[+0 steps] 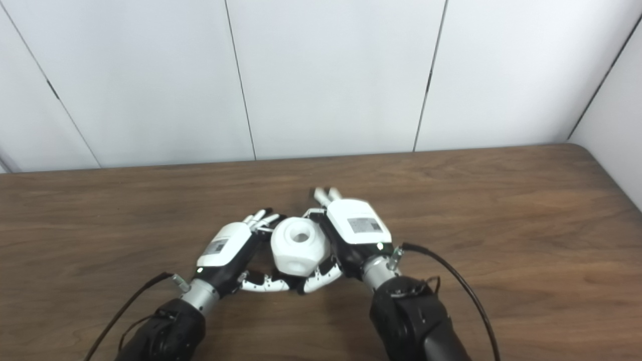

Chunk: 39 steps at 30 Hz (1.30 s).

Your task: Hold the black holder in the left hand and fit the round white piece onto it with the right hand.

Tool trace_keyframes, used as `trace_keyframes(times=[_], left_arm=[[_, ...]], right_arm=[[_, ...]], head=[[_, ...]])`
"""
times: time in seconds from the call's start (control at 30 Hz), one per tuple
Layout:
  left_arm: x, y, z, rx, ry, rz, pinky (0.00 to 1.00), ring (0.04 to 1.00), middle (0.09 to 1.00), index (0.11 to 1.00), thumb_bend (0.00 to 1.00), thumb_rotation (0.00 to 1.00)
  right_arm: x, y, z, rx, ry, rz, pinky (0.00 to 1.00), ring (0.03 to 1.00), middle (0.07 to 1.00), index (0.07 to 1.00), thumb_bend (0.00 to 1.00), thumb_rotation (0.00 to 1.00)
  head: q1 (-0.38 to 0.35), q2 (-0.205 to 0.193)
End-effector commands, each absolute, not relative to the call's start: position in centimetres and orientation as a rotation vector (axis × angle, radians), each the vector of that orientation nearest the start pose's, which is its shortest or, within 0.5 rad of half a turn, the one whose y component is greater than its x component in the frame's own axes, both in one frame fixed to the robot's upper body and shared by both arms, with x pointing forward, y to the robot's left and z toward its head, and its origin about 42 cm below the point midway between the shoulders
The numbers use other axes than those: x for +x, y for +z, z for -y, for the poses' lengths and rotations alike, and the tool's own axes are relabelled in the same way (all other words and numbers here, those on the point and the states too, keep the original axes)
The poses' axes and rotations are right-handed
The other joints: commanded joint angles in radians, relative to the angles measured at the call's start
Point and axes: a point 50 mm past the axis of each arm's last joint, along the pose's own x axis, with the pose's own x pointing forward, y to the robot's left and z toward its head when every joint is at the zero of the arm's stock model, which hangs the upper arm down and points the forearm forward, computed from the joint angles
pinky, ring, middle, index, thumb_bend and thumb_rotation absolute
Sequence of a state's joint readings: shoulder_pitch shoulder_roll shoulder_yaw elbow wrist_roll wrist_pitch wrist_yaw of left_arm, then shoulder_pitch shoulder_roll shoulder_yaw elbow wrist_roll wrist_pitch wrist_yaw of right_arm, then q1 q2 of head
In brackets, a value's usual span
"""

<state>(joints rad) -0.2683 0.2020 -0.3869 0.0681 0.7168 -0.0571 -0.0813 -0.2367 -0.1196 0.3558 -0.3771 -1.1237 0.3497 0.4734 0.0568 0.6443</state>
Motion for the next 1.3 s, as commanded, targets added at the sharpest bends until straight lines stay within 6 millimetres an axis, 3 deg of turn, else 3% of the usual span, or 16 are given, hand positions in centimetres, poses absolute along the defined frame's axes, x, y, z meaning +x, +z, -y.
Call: trace_keyframes(times=[0.0, 0.3, 0.83, 1.27], left_arm=[[35.1, 15.4, -13.9, 0.965, -0.457, 0.391, 1.0, 1.0, 0.922, 0.482, 0.52, 0.05], [35.1, 15.4, -13.9, 0.967, -0.455, 0.392, 1.0, 1.0, 0.922, 0.482, 0.52, 0.05], [35.1, 15.4, -14.1, 0.974, -0.458, 0.386, 1.0, 1.0, 0.925, 0.482, 0.52, 0.05], [35.3, 15.3, -14.2, 0.974, -0.457, 0.389, 1.0, 1.0, 0.922, 0.482, 0.52, 0.05]], right_arm=[[31.2, 23.5, 13.6, -1.206, 0.274, 0.223, 0.84, 1.0, 0.981, 0.699, 0.84, 0.28], [31.2, 23.6, 13.7, -1.204, 0.285, 0.207, 0.85, 1.0, 0.989, 0.748, 0.89, 0.31], [31.0, 24.0, 13.8, -1.189, 0.279, 0.218, 0.86, 1.0, 0.993, 0.747, 0.89, 0.3], [27.8, 25.5, 15.3, -1.194, 0.264, 0.305, 0.85, 1.0, 0.99, 0.749, 0.88, 0.35]], head=[[0.001, 0.0], [0.001, -0.001], [-0.004, -0.006], [-0.011, -0.008]])
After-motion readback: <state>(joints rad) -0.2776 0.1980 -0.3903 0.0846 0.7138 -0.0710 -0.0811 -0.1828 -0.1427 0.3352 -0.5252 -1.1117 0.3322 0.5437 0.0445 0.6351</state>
